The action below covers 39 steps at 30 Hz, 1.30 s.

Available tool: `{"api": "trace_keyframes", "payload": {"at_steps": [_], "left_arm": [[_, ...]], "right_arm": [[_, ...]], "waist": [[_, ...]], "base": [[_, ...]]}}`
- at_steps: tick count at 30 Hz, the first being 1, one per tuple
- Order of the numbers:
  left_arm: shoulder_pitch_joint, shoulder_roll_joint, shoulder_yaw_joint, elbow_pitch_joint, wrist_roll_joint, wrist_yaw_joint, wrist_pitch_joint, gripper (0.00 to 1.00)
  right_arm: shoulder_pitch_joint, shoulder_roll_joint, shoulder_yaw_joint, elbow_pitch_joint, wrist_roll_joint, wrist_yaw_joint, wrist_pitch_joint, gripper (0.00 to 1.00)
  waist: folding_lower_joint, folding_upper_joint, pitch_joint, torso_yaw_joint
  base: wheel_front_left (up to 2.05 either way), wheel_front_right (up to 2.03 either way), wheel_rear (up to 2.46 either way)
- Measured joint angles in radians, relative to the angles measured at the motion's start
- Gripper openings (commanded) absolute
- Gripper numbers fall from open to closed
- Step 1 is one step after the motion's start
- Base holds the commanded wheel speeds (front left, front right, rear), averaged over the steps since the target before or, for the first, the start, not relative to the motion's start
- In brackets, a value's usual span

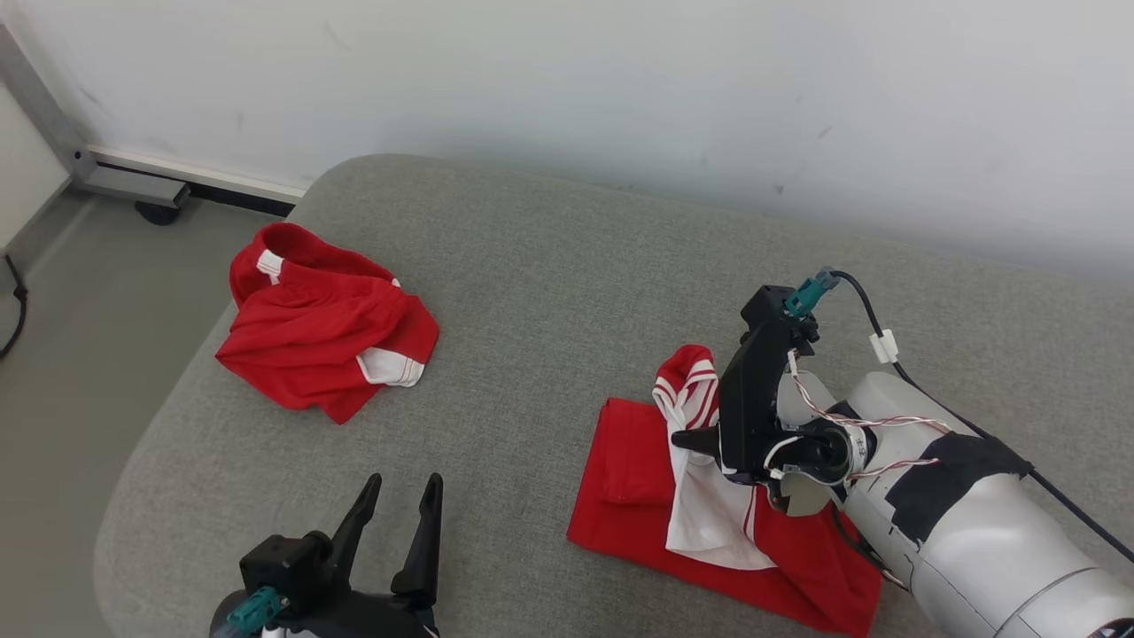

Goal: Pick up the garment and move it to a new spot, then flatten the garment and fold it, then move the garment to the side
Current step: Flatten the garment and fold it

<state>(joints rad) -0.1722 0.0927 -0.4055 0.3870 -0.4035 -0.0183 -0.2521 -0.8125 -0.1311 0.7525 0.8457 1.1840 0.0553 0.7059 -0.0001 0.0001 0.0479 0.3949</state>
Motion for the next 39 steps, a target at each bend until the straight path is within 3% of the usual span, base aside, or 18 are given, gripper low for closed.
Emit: {"api": "trace_keyframes", "payload": {"at_steps": [9, 12, 22, 29, 39], "left_arm": [[0.0, -0.005, 0.003, 0.007, 0.0, 0.0, 0.0, 1.0], [0.002, -0.006, 0.013, 0.008, 0.001, 0.001, 0.0, 1.0], [0.006, 0.004, 0.035, 0.007, 0.009, 0.001, 0.0, 1.0], [0.046, 0.019, 0.049, -0.012, 0.015, 0.002, 0.0, 1.0], [0.067, 0.031, 0.065, -0.031, 0.019, 0.002, 0.0, 1.0]], "right_arm": [[-0.017, 0.013, 0.007, 0.061, -0.016, -0.002, -0.029, 0.0], [-0.024, 0.02, 0.009, 0.072, -0.019, 0.001, -0.044, 1.0], [-0.071, 0.017, -0.013, 0.075, -0.025, 0.034, -0.119, 1.0], [-0.064, -0.077, -0.035, 0.014, -0.042, 0.05, -0.218, 1.0], [0.098, -0.184, -0.021, -0.061, -0.086, 0.056, -0.308, 1.0]], "waist": [[0.0, 0.0, 0.008, 0.03], [0.0, 0.0, 0.007, 0.029], [0.0, -0.0001, -0.002, -0.017], [0.0, 0.0, -0.008, -0.071], [0.0002, 0.0, -0.009, -0.16]], "base": [[0.0, 0.0, 0.0], [0.0, 0.0, 0.0], [0.0, 0.0, 0.0], [0.0, 0.0, 0.0], [0.0, 0.0, 0.0]]}}
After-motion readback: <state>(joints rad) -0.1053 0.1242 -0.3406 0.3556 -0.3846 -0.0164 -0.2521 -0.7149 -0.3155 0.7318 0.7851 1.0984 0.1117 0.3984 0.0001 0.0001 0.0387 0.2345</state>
